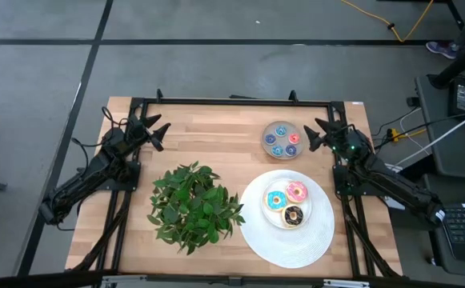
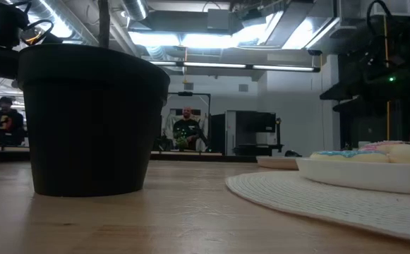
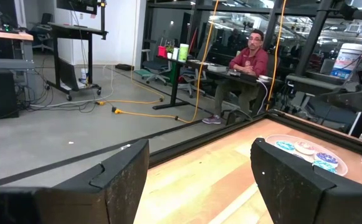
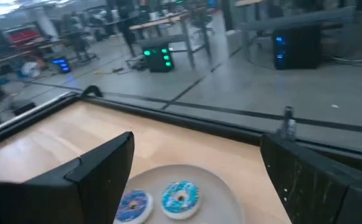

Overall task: Pick & Place donuts
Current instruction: Return to Home Position

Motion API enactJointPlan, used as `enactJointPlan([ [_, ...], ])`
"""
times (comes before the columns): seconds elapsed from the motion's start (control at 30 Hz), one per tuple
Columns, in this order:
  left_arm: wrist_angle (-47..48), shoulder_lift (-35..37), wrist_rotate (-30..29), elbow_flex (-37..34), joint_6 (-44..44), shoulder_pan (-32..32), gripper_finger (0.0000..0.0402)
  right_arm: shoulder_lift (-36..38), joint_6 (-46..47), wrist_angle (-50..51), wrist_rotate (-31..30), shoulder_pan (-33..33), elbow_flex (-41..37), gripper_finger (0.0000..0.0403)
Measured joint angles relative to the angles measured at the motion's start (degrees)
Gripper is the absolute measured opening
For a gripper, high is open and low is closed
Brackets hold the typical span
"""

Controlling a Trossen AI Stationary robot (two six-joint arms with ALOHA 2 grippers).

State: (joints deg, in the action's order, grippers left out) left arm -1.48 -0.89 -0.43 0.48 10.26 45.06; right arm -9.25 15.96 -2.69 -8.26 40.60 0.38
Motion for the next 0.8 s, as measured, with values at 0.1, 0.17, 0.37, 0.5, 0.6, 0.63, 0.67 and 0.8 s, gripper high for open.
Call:
enactJointPlan([
  [0.1, -0.01, 0.0, 0.01, -0.01, -0.02, -0.01, 0.027, 1.75, -2.16, 0.56, 3.04, 0.0, 0.0, 0.0349],
  [0.17, 0.01, 0.0, 0.0, -0.01, 0.02, 0.0, 0.027, 2.9, -4.45, 0.96, 5.49, 0.0, 0.0, 0.0349],
  [0.37, 0.0, 0.0, 0.0, 0.01, 0.0, 0.0, 0.027, 6.36, -5.91, 1.53, 8.38, 0.0, 0.0, 0.0349],
  [0.5, 0.0, 0.0, 0.0, -0.01, -0.02, -0.01, 0.027, 8.24, -6.53, 1.53, 8.38, 0.0, 0.0, 0.0349],
  [0.6, -0.01, 0.0, 0.0, -0.01, 0.01, 0.0, 0.027, 9.26, -7.97, 1.29, 8.35, 0.0, 0.0, 0.0349],
  [0.63, -0.01, 0.0, 0.02, -0.01, -0.02, 0.0, 0.027, 9.2, -8.67, 1.23, 8.37, 0.0, 0.0, 0.0349],
  [0.67, -0.01, 0.0, 0.0, 0.01, 0.0, -0.01, 0.027, 9.22, -8.84, 1.44, 8.36, 0.0, 0.0, 0.0349],
  [0.8, -0.01, 0.0, 0.01, -0.01, 0.0, -0.01, 0.027, 9.22, -8.95, 1.43, 8.35, 0.0, 0.0, 0.0349],
])
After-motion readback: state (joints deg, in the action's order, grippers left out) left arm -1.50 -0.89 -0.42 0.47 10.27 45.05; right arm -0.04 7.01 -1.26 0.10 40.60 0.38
